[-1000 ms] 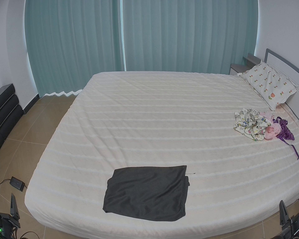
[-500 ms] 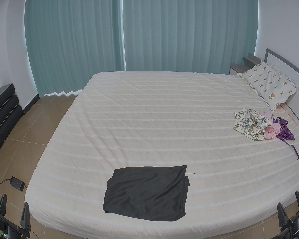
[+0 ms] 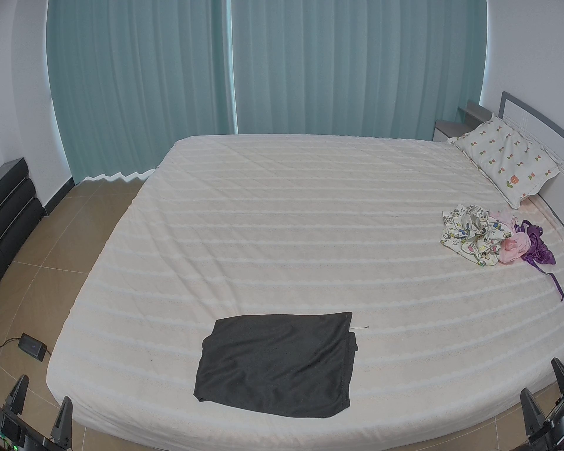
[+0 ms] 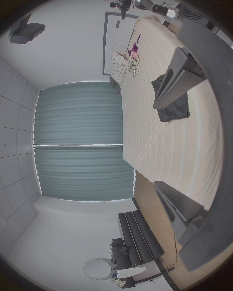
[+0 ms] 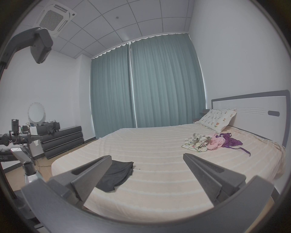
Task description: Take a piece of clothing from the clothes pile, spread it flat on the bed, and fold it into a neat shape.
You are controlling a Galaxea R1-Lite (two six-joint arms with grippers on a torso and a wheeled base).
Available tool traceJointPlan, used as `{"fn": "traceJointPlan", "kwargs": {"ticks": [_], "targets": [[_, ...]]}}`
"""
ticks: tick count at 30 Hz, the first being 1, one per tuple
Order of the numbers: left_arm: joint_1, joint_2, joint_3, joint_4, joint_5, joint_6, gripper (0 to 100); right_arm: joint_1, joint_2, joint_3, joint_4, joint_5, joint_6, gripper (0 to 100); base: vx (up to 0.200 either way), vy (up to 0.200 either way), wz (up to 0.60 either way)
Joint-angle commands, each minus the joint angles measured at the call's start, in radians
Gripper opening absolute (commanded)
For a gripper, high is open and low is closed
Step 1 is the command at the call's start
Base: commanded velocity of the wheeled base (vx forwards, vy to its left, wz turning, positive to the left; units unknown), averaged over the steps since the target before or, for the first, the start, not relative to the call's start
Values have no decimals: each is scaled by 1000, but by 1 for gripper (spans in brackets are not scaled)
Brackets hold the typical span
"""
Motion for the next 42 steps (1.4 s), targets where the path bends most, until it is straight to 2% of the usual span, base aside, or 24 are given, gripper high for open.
{"fn": "traceJointPlan", "kwargs": {"ticks": [1,5,9,12,28,42], "targets": [[0,-12,17,-8,-10,-7,100,0,-10,15,-4,-65,-4,100,0,0,0],[0,-12,17,-8,-10,-9,100,0,-10,13,2,-158,-7,100,0,0,0],[0,-12,17,-10,-9,-9,100,0,-11,15,-2,-187,-3,100,0,0,0],[0,-12,17,-10,-10,-10,100,-2,-10,16,35,-238,-26,100,0,0,0],[0,-12,17,-10,-12,-9,100,3,-13,18,38,-218,-32,100,0,0,0],[0,-12,17,-10,-12,-9,100,3,-13,18,50,-187,-79,100,0,0,0]]}}
